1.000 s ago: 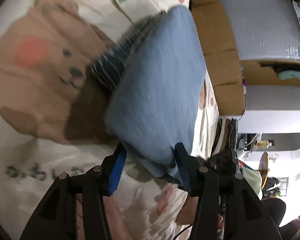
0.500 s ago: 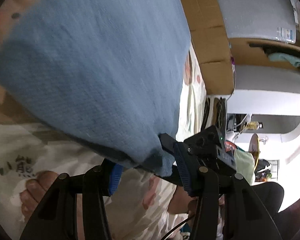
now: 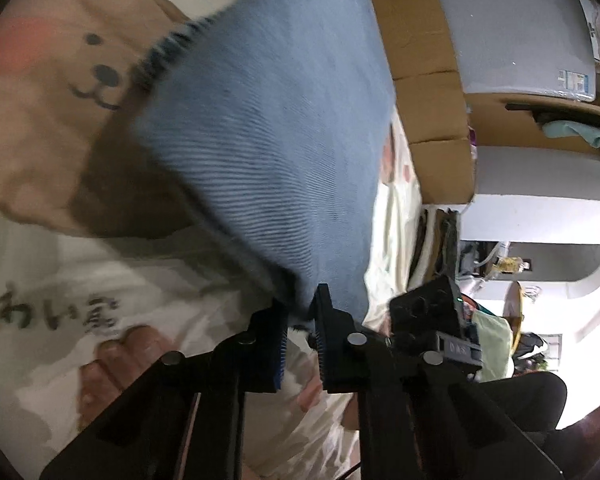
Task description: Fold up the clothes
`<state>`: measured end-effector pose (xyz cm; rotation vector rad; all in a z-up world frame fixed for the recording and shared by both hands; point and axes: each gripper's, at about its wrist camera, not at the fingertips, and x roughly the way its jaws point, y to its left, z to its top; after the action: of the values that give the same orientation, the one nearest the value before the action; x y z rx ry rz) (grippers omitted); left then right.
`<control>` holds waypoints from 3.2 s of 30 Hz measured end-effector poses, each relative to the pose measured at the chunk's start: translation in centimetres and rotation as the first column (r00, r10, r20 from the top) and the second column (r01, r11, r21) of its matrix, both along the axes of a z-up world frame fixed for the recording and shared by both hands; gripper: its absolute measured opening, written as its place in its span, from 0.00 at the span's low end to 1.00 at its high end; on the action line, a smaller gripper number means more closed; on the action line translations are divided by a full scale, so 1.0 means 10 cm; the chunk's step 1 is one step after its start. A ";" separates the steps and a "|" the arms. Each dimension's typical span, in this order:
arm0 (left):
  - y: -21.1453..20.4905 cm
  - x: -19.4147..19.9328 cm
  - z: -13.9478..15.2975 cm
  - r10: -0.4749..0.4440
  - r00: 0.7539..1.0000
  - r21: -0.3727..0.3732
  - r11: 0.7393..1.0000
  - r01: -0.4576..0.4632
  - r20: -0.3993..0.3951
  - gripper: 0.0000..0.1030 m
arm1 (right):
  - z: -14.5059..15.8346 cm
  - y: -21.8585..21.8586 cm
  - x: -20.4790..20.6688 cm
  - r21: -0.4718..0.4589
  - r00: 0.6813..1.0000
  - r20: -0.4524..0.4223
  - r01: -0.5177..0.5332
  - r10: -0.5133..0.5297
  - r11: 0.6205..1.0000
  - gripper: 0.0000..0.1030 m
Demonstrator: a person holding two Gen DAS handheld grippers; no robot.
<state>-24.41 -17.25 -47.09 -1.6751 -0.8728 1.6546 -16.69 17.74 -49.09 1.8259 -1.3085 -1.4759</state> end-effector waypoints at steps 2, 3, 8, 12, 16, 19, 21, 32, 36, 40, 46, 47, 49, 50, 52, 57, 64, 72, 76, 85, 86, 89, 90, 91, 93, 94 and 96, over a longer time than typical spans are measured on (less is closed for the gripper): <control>-0.08 -0.01 0.07 0.002 1.000 -0.056 0.998 -0.003 -0.016 0.11 | 0.06 -0.04 0.02 0.036 0.998 0.008 -0.064 0.064 0.997 0.22; -0.13 -0.02 0.11 0.008 1.000 -0.069 0.998 -0.009 -0.018 0.12 | 0.11 -0.05 0.01 0.055 0.996 0.004 -0.089 0.089 0.995 0.22; -0.48 -0.10 0.34 0.104 0.992 -0.157 0.981 -0.114 -0.070 0.12 | 0.34 0.04 -0.04 0.158 0.985 -0.021 -0.169 0.174 0.973 0.39; -0.73 -0.20 0.53 0.203 0.967 -0.175 0.957 -0.229 -0.154 0.49 | 0.46 0.20 -0.13 0.230 0.978 -0.034 -0.192 0.205 0.954 0.48; -0.81 -0.37 0.59 0.234 0.951 -0.133 0.955 -0.264 -0.202 0.63 | 0.53 0.40 -0.25 0.299 0.978 -0.052 -0.179 0.203 0.937 0.49; -0.72 -0.55 0.58 0.213 0.952 -0.134 0.960 -0.246 -0.220 0.63 | 0.59 0.47 -0.33 0.337 0.976 -0.078 -0.165 0.202 0.927 0.49; -0.64 -0.66 0.57 0.189 0.954 -0.136 0.965 -0.225 -0.234 0.63 | 0.63 0.51 -0.38 0.357 0.976 -0.096 -0.151 0.197 0.922 0.49; -0.37 -1.26 0.37 0.093 0.965 -0.142 0.981 -0.130 -0.244 0.63 | 0.67 0.65 -0.77 0.429 0.977 -0.154 -0.068 0.147 0.901 0.49; -0.34 -1.36 0.28 0.081 0.971 -0.127 0.986 -0.112 -0.227 0.63 | 0.59 0.74 -0.87 0.451 0.976 -0.162 -0.059 0.146 0.890 0.49; -0.26 -1.42 0.20 0.043 0.979 -0.114 0.991 -0.067 -0.202 0.63 | 0.56 0.83 -0.93 0.453 0.975 -0.182 -0.031 0.126 0.891 0.49; -0.04 -1.52 0.11 -0.072 0.982 -0.173 0.984 0.042 -0.174 0.63 | 0.50 0.91 -1.03 0.443 0.971 -0.210 -0.011 0.116 0.896 0.49; -0.02 -1.55 0.08 -0.083 0.983 -0.170 0.984 0.055 -0.165 0.63 | 0.49 0.90 -1.05 0.444 0.969 -0.216 -0.011 0.119 0.896 0.49; 0.00 -1.59 0.05 -0.102 0.983 -0.163 0.984 0.076 -0.152 0.63 | 0.43 0.95 -1.04 0.439 0.967 -0.227 -0.007 0.118 0.898 0.49; 0.02 -1.60 0.03 -0.115 0.983 -0.161 0.983 0.091 -0.145 0.63 | 0.40 0.98 -1.04 0.438 0.966 -0.230 -0.003 0.115 0.899 0.49; 0.01 -1.63 0.00 -0.124 0.985 -0.148 0.983 0.106 -0.123 0.63 | 0.34 0.96 -1.07 0.439 0.969 -0.225 0.008 0.102 0.898 0.49; 0.03 -1.65 -0.10 -0.154 0.986 -0.116 0.983 0.146 -0.063 0.63 | 0.29 0.85 -1.02 0.421 0.963 -0.243 -0.001 0.113 0.907 0.49; 0.05 -1.66 -0.10 -0.179 0.983 -0.132 0.976 0.172 -0.046 0.63 | 0.31 0.91 -0.82 0.417 0.954 -0.289 0.055 0.075 0.907 0.39; 0.05 -1.68 -0.14 -0.204 0.979 -0.119 0.973 0.199 -0.024 0.63 | 0.30 1.03 -0.80 0.419 0.961 -0.254 0.005 0.112 0.908 0.36; 0.05 -1.66 -0.13 -0.205 0.979 -0.099 0.974 0.202 -0.020 0.57 | 0.35 1.08 -0.72 0.436 0.957 -0.264 0.005 0.122 0.900 0.28; 0.04 -1.62 -0.03 -0.235 0.971 -0.108 0.967 0.230 -0.034 0.51 | 0.66 0.97 -0.69 0.498 0.952 -0.256 -0.019 0.167 0.867 0.17; 0.04 -1.61 -0.03 -0.232 0.972 -0.103 0.968 0.228 -0.033 0.51 | 0.71 0.98 -0.65 0.499 0.951 -0.258 -0.021 0.172 0.866 0.17; 0.01 -1.59 -0.05 -0.232 0.972 -0.090 0.969 0.228 -0.035 0.51 | 0.83 0.92 -0.67 0.503 0.950 -0.258 -0.025 0.177 0.864 0.16; 0.02 -1.58 -0.05 -0.233 0.972 -0.086 0.970 0.229 -0.036 0.51 | 0.84 0.84 -0.75 0.506 0.950 -0.258 -0.024 0.178 0.862 0.16; 0.05 -1.57 -0.05 -0.236 0.971 -0.083 0.969 0.233 -0.037 0.51 | 0.86 0.79 -0.80 0.508 0.950 -0.258 -0.024 0.178 0.861 0.16; 0.10 -1.53 -0.03 -0.246 0.968 -0.076 0.967 0.242 -0.040 0.51 | 0.91 0.69 -0.87 0.514 0.949 -0.258 -0.023 0.180 0.858 0.16; 0.12 -1.52 -0.03 -0.252 0.967 -0.073 0.966 0.248 -0.041 0.51 | 0.93 0.66 -0.91 0.519 0.950 -0.256 -0.024 0.182 0.855 0.16; 0.17 -1.48 -0.04 -0.259 0.965 -0.064 0.965 0.256 -0.039 0.51 | 0.97 0.68 -0.95 0.533 0.951 -0.248 -0.028 0.188 0.846 0.16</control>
<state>-39.18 -15.58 -47.50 -1.7018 -0.5612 1.5461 -26.17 24.50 -39.42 1.8499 -0.6797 -2.0909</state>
